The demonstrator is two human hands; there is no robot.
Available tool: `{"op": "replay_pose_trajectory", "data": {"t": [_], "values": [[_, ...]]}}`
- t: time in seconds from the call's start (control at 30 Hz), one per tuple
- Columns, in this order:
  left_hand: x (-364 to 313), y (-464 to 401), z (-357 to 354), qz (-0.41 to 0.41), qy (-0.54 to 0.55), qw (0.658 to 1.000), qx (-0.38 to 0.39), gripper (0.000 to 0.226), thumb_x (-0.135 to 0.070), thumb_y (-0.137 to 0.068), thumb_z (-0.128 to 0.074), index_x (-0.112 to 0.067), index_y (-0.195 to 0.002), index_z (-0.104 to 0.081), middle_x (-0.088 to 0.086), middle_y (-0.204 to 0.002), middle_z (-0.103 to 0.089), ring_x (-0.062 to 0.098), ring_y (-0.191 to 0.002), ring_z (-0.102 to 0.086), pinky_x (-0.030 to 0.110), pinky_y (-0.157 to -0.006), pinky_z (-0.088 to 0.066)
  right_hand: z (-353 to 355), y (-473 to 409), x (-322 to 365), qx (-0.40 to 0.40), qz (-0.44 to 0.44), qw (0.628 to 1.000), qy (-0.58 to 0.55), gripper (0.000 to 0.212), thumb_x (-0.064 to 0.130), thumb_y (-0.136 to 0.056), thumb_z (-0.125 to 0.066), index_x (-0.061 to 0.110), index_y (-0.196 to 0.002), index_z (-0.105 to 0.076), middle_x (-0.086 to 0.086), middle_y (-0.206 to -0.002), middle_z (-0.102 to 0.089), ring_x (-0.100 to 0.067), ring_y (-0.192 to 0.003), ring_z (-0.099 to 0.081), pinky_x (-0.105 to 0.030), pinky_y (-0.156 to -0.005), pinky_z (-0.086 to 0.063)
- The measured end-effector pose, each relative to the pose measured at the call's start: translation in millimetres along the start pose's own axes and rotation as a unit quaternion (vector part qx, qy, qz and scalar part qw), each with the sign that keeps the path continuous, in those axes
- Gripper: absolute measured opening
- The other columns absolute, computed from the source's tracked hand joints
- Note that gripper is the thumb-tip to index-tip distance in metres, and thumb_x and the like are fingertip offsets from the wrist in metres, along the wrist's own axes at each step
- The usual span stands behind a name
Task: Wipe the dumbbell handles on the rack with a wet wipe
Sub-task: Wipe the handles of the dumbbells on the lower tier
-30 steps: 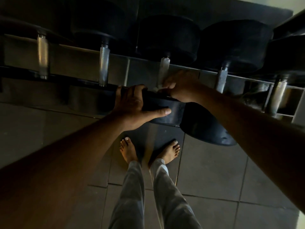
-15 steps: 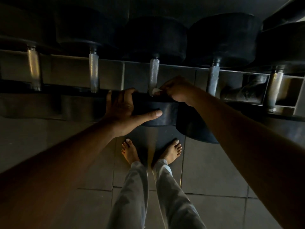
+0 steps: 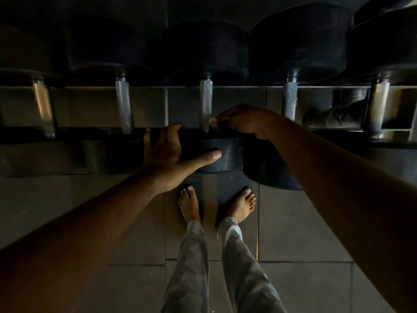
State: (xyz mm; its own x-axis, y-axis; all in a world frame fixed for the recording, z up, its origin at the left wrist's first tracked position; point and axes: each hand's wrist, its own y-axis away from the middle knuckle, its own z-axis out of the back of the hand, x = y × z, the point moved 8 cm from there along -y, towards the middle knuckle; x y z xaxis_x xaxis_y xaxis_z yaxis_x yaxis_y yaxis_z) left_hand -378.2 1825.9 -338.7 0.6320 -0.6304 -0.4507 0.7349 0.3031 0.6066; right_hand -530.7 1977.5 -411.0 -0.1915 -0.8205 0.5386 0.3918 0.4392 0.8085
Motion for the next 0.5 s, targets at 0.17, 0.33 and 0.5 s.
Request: {"op": "replay_pose_trajectory", "data": {"t": [0.17, 0.33, 0.5], "values": [[-1, -3, 1, -0.023, 0.007, 1.0, -0.004, 0.103, -0.102, -0.062, -0.059, -0.039, -0.141, -0.039, -0.015, -0.139, -0.038, 0.02, -0.149, -0.018, 0.051, -0.13, -0.007, 10, 20, 17, -0.077, 0.02, 0.997, 0.015, 0.034, 0.043, -0.08, -0.086, 0.023, -0.107, -0.078, 0.006, -0.111, -0.074, -0.009, -0.099, -0.067, -0.029, -0.09, -0.056], [2, -7, -2, -0.04, 0.005, 0.999, -0.009, 0.102, -0.103, -0.063, -0.058, -0.037, -0.139, -0.04, -0.007, -0.145, -0.044, 0.024, -0.148, -0.024, 0.053, -0.128, -0.013, 12, 28, 45, -0.168, 0.093, 0.98, 0.053, 0.023, 0.046, -0.078, -0.086, 0.034, -0.095, -0.074, 0.019, -0.087, -0.066, 0.004, -0.085, -0.062, -0.016, -0.073, -0.05], [1, -8, -3, -0.054, 0.001, 0.998, -0.016, 0.11, -0.107, -0.061, -0.052, -0.032, -0.141, -0.041, -0.005, -0.148, -0.044, 0.025, -0.151, -0.026, 0.054, -0.129, -0.009, 4, 23, 45, -0.17, 0.049, 0.972, 0.153, 0.028, 0.051, -0.078, -0.084, 0.042, -0.092, -0.062, 0.012, -0.106, -0.068, -0.014, -0.099, -0.066, -0.035, -0.087, -0.056]]}}
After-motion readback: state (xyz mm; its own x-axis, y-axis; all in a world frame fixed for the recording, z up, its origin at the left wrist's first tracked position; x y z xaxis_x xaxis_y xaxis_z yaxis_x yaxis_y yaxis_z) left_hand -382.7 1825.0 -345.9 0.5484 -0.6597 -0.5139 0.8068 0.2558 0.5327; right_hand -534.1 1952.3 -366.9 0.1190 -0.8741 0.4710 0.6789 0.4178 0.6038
